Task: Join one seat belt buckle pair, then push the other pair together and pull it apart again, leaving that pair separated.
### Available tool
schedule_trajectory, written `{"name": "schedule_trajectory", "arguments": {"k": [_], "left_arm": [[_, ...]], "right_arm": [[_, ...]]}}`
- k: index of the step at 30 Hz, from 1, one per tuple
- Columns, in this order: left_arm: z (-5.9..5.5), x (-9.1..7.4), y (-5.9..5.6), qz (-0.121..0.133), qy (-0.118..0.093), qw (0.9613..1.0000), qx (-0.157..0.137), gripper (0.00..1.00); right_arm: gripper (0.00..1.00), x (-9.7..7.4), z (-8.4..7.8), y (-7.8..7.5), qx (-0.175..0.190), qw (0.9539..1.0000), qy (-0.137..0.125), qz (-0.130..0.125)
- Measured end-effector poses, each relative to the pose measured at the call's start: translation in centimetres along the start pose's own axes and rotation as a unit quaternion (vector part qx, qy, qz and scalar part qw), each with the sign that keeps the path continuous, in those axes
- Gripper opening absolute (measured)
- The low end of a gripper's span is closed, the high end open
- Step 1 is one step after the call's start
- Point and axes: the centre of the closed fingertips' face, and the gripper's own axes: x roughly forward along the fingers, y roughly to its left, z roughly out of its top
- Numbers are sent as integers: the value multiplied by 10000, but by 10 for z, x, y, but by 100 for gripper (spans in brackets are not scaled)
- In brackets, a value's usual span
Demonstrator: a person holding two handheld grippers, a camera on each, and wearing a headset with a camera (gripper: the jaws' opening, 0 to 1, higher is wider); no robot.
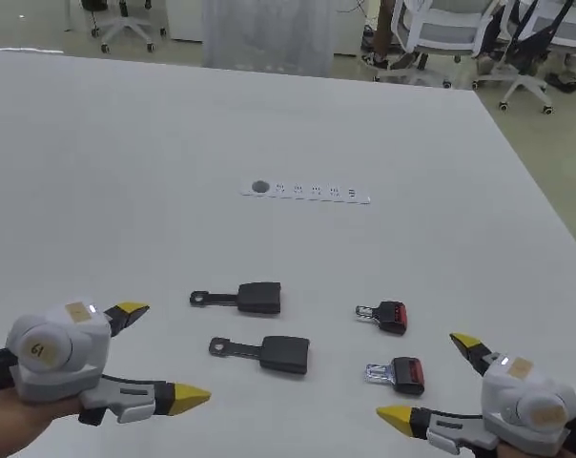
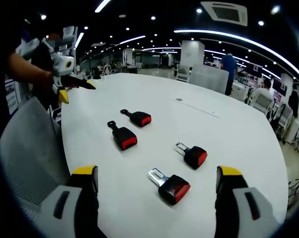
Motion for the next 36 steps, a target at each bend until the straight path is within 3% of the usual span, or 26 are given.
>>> {"name": "schedule_trajectory", "arguments": {"k": [8, 12, 36], "left_arm": [[-2, -8, -1, 41, -12, 10000, -6, 98], [-3, -8, 3, 60, -38, 10000, -23, 98], [-2, -6, -3, 13, -33, 10000, 25, 98]], "right_arm": [[100, -2, 2, 4, -3, 10000, -29, -4], [100, -2, 3, 5, -6, 10000, -43, -2], [100, -6, -1, 7, -38, 10000, 14, 37]]}}
